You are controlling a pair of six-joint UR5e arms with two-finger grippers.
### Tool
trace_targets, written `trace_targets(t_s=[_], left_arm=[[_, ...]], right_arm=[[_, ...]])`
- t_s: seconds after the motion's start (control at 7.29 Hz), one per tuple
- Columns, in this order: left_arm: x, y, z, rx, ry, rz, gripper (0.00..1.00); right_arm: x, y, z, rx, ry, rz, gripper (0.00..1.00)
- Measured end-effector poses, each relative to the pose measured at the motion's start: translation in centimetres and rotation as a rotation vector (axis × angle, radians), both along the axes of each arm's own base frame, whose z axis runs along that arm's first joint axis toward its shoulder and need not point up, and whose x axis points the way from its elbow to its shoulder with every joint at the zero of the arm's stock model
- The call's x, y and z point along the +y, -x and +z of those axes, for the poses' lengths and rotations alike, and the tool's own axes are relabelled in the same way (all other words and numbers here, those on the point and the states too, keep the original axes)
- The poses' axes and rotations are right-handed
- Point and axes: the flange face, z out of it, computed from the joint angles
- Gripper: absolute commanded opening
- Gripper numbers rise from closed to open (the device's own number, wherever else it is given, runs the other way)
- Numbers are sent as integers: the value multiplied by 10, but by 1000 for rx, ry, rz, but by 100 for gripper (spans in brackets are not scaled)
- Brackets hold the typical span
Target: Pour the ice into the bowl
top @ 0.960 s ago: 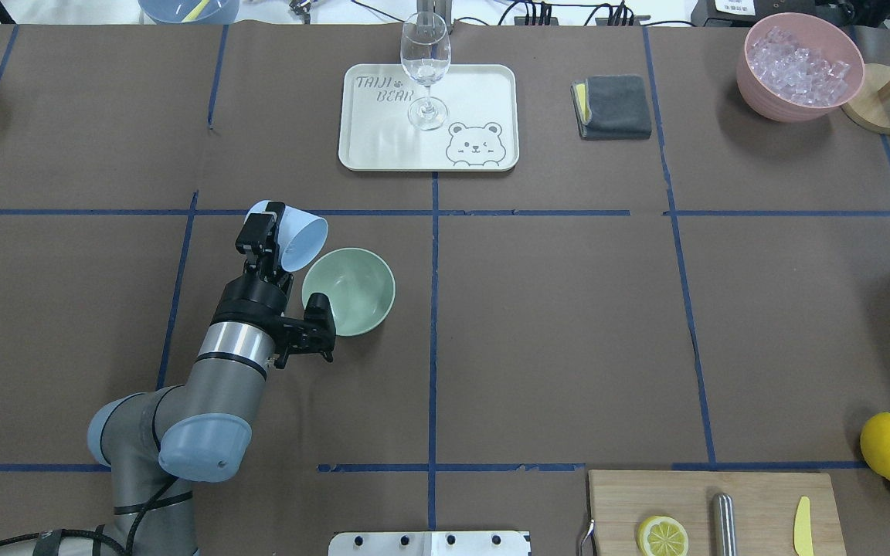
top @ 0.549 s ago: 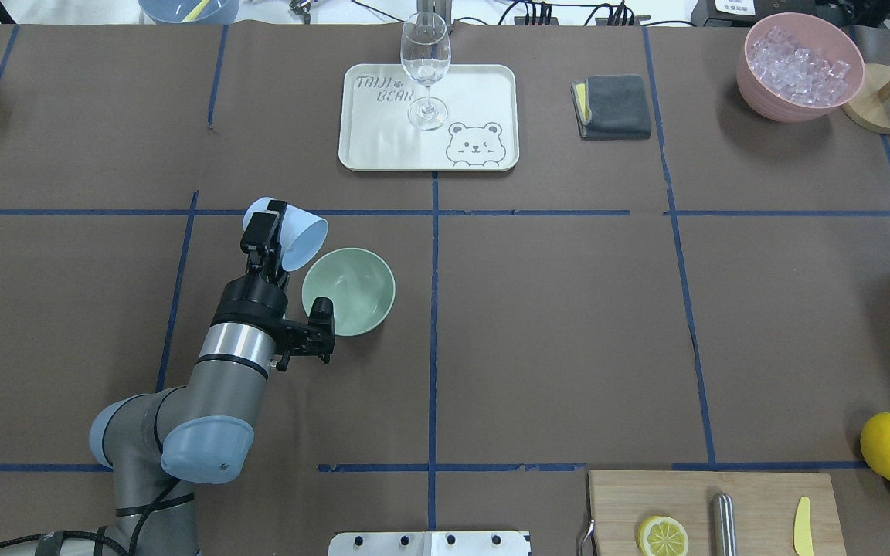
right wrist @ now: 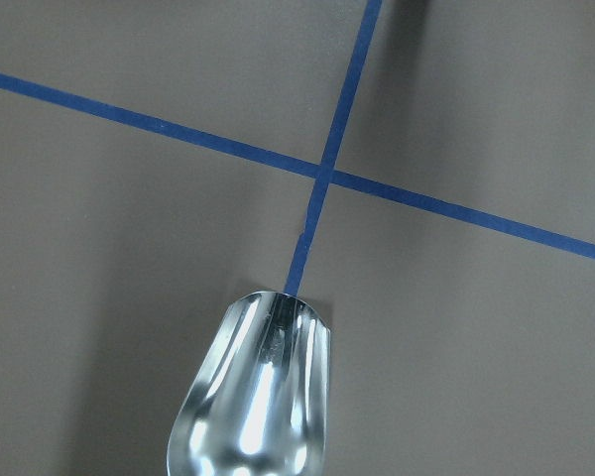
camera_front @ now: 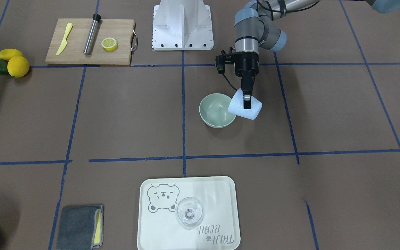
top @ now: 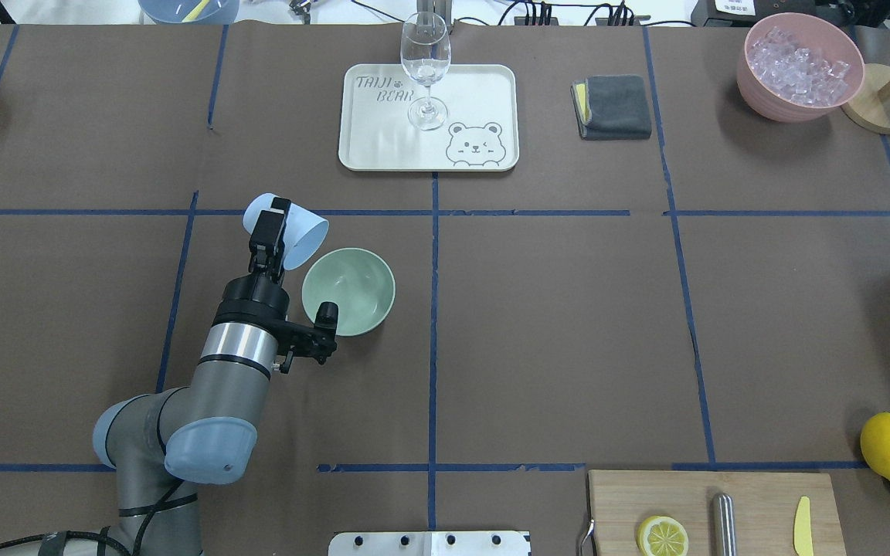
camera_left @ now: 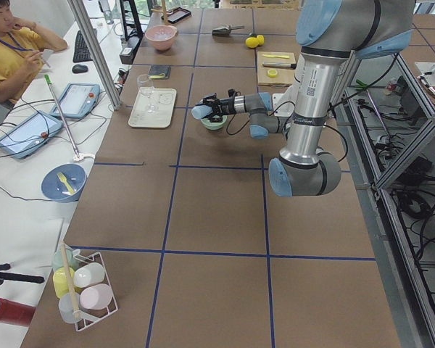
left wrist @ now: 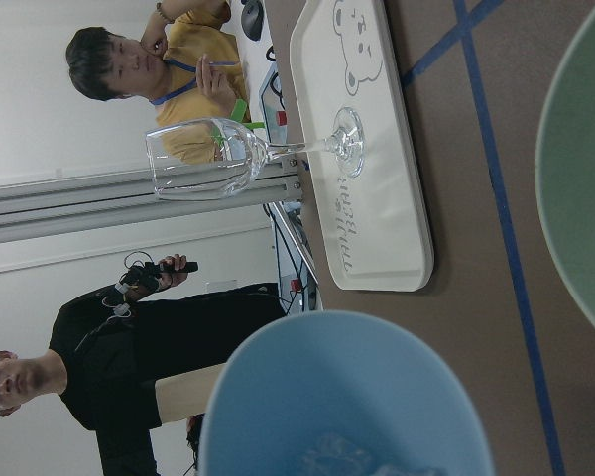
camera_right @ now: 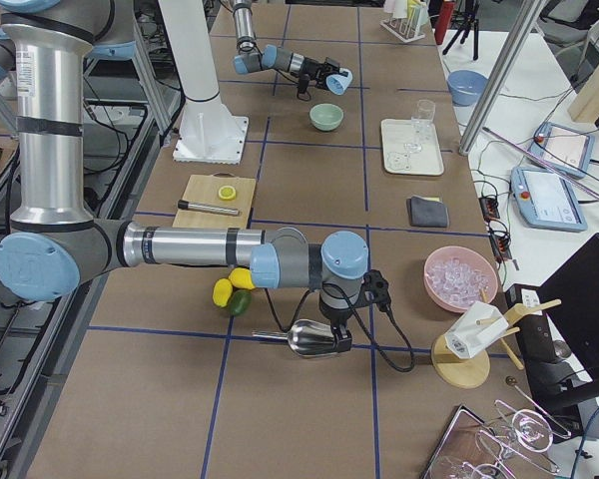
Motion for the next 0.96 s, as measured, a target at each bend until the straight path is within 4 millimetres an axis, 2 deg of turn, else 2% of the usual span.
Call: trace_targets(t_s=[0.96], left_arm=[[1,1,-2,-135,-38,-16,0]], right_arm=[[1,-1,1,0,1,1,100]])
